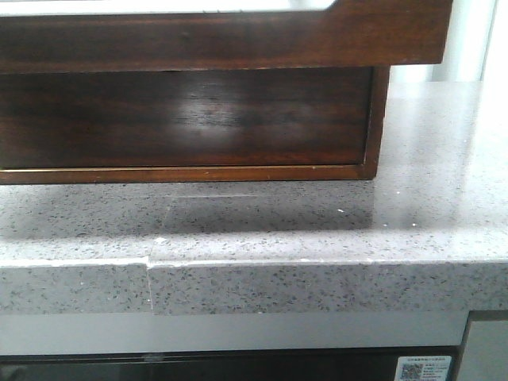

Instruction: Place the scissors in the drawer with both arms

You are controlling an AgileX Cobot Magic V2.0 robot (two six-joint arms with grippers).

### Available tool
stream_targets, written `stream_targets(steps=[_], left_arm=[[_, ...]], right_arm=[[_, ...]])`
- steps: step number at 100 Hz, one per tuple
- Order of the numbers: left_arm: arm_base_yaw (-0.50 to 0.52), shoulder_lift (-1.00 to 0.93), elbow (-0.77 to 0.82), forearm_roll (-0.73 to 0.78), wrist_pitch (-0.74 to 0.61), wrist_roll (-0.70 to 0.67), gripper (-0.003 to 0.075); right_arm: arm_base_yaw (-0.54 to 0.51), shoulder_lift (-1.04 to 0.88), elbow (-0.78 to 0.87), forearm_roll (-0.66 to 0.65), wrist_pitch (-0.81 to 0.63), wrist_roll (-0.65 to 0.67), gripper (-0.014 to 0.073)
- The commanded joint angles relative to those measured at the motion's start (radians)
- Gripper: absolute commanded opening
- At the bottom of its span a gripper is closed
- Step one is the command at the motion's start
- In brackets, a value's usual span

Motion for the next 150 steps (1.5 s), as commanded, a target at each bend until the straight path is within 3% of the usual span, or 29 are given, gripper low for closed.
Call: stream_targets(steps=[1,30,43,59,72,84,118,135,150], left_arm=[[0.002,-0.028,0.021,-0.007,-0.068,0.004,-0.0022],[0.002,-0.028,0.021,-0.007,-0.068,0.004,-0.0022],[0.002,-0.028,0.021,-0.007,-0.068,0.004,-0.0022],[0.002,-0.028,0.021,-0.007,-0.068,0.004,-0.0022],[0.002,-0.028,0.021,-0.007,-0.068,0.004,-0.0022],[0.002,-0.028,0.021,-0.007,-0.068,0.004,-0.0022],[0.002,-0.028,0.021,-0.007,-0.068,0.004,-0.0022],[0.002,-0.028,0.021,-0.007,-0.068,0.004,-0.0022],[0.002,-0.028,0.021,-0.007,-0.068,0.004,-0.0022]], right_arm=[[0.0,0.007,-0.025,0.01,-0.072,0.002,-0.0062],[0.0,0.007,-0.024,0.01,-0.074,0.002,-0.0062],[-0.003,0.007,-0.023,-0.004,-0.162,0.002,-0.0062],[-0.061,0.007,0.013,-0.102,-0.458,0.019,-0.0062],[-0.163,0.007,0.069,-0.281,-0.683,0.26,-0.0062],[-0.263,0.007,0.128,-0.318,-0.798,0.363,-0.0062],[-0.489,0.006,0.271,-0.333,-0.812,0.623,-0.0062],[-0.572,-0.022,0.338,-0.335,-0.812,0.625,-0.0062],[-0.632,-0.087,0.335,-0.347,-0.667,0.625,-0.0062]])
